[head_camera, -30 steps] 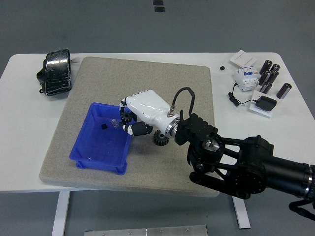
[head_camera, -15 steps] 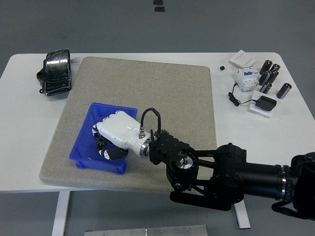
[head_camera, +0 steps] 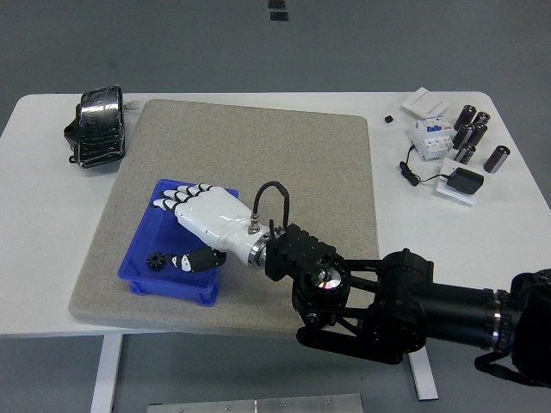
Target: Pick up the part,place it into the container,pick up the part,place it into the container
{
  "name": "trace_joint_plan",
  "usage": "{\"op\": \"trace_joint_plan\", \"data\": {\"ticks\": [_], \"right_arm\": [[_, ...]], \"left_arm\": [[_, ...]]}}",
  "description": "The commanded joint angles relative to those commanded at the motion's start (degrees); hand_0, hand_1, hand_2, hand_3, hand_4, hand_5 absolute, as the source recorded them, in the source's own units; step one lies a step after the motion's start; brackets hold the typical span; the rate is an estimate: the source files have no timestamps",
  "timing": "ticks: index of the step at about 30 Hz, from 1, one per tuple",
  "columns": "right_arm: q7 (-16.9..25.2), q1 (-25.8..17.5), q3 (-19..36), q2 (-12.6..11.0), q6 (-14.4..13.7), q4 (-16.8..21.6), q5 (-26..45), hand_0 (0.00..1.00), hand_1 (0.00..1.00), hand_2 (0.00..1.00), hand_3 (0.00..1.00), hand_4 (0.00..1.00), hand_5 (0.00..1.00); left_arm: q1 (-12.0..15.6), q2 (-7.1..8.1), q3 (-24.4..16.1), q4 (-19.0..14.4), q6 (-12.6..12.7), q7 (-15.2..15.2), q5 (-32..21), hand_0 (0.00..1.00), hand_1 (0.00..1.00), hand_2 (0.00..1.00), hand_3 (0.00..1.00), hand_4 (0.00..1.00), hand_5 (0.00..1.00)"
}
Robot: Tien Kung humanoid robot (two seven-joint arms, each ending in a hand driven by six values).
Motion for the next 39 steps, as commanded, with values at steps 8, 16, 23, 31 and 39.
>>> {"op": "trace_joint_plan", "data": {"ticks": [8,16,23,31,39], "right_arm": [[-0.58,-4.59,9.32,-7.47,-0.15,5.56,1.65,0.749,0.837,0.852,0.822,0.79,0.454],[-3.03,-9.67,17.02,-17.75,5.03,12.06,1.38,0.51,0.699,0.79,0.811,0.785,0.438],[-3.09,-11.34,13.02,-20.44,6.5,10.0,1.11,0.496,0.701,0.8,0.834,0.79,0.441],[-2.89,-11.15,7.88,-20.44,7.47,9.17,1.83,0.489,0.701,0.804,0.836,0.794,0.445],[-2.42,-8.65,4.08,-18.53,7.04,7.36,2.67,0.484,0.702,0.806,0.837,0.8,0.453]], "left_arm": [[0.29,-0.18,0.34,0.03,0.05,-0.2,-0.65,0.683,0.664,0.642,0.593,0.72,0.32],[0.59,-0.19,0.46,0.08,0.13,-0.33,-1.13,0.682,0.664,0.641,0.589,0.718,0.316],[0.32,-0.22,0.79,0.14,0.12,-0.57,-1.45,0.682,0.664,0.641,0.589,0.718,0.315],[0.38,-0.13,0.57,0.11,0.11,-0.4,-1.12,0.682,0.664,0.641,0.587,0.717,0.315],[0.26,-0.14,0.64,0.12,0.08,-0.49,-1.12,0.682,0.664,0.641,0.587,0.716,0.312]]}}
